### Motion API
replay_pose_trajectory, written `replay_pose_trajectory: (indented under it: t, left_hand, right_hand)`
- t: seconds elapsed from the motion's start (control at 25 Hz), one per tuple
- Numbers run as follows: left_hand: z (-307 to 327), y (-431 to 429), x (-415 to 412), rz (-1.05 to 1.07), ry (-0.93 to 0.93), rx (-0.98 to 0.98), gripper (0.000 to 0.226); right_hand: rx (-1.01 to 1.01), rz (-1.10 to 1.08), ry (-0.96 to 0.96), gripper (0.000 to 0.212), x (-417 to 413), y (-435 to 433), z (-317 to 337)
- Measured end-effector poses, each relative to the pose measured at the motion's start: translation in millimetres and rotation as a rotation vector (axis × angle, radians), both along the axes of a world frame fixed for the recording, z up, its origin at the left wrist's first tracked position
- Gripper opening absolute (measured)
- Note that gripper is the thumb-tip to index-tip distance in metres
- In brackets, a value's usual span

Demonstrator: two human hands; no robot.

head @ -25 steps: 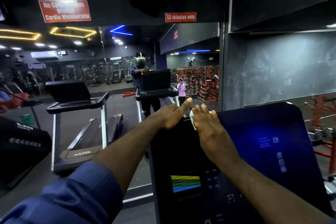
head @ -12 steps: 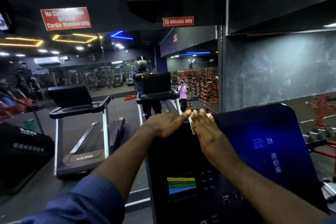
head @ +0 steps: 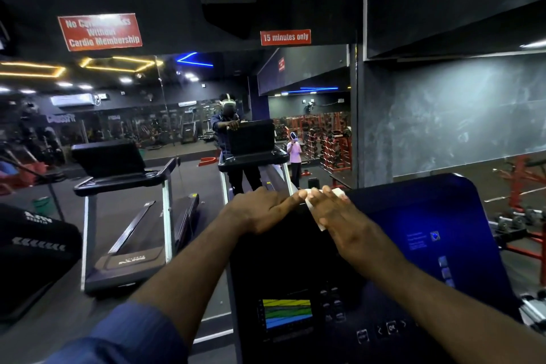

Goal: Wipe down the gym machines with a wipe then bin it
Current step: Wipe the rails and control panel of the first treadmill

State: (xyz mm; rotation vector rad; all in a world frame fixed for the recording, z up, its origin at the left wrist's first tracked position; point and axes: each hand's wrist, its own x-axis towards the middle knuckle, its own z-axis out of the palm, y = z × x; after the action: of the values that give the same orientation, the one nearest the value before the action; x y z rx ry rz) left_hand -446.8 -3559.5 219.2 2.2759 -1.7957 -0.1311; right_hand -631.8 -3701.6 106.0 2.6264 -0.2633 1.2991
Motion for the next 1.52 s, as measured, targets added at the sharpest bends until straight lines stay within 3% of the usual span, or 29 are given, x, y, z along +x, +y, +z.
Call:
replay_pose_trajectory:
  t: [0.12, 0.16, 0.24, 0.32, 0.44, 0.56, 0.68, 0.8, 0.92, 1.08, 1.16, 1.36, 1.52]
  left_hand:
    - [4.5, -7.1, -4.3, 0.020, 0.008, 0.059, 0.129]
    - [7.1, -10.0, -7.1, 0.031, 0.010, 0.092, 0.120]
    - [11.0, -14.5, -12.0, 0.044, 0.023, 0.159, 0.104]
    - [12.0, -21.3, -20.0, 0.034, 0.019, 0.187, 0.098]
    - [11.0, -38.8, -39.8, 0.034, 0.003, 0.186, 0.092]
    - [12.7, -62.2, -60.8, 0.043, -0.003, 0.190, 0.083]
    - [10.8, -90.5, -80.0, 0.044, 0.014, 0.185, 0.078]
    - [9.3, -117.4, -100.5, 0.049, 0.010, 0.171, 0.083]
    - [7.1, -140.5, -117.6, 0.057, 0.004, 0.159, 0.078]
    - [3.2, -172.9, -139.0, 0.056, -0.033, 0.150, 0.077]
    - [2.7, -182.8, -146.2, 0.059, -0.027, 0.151, 0.083]
    - [5.1, -208.5, -169.3, 0.049, 0.006, 0.157, 0.089]
    - [7.0, -234.6, -193.2, -0.024, 0.025, 0.179, 0.074]
  right_hand:
    - [0.338, -0.116, -0.193, 0.070, -6.2, -7.3, 2.0]
    - [0.331, -0.145, -0.171, 0.075, -4.0, -7.6, -1.3]
    - [0.122, -0.101, 0.001, 0.080, -10.9, -15.5, -12.3]
    - [0.019, -0.125, 0.029, 0.079, -28.1, -38.4, -9.8]
    - [0.365, -0.194, -0.188, 0.071, -44.0, -52.5, -6.8]
    - [0.199, -0.098, -0.046, 0.060, -55.3, -65.3, -9.9]
    - [0.214, -0.149, -0.112, 0.066, -74.9, -91.3, -5.0]
    - [0.086, -0.134, 0.010, 0.066, -92.9, -116.7, -8.8]
    - [0.203, -0.153, -0.158, 0.058, -111.2, -143.8, -3.7]
    - [0.063, -0.096, -0.136, 0.054, -131.7, -170.2, -11.8]
    - [0.152, -0.106, -0.212, 0.055, -142.9, -180.6, -10.2]
    - [0.202, -0.088, -0.128, 0.059, -161.4, -194.5, -13.7]
    - [0.188, -0.180, 0.005, 0.076, -180.8, -191.7, -20.8]
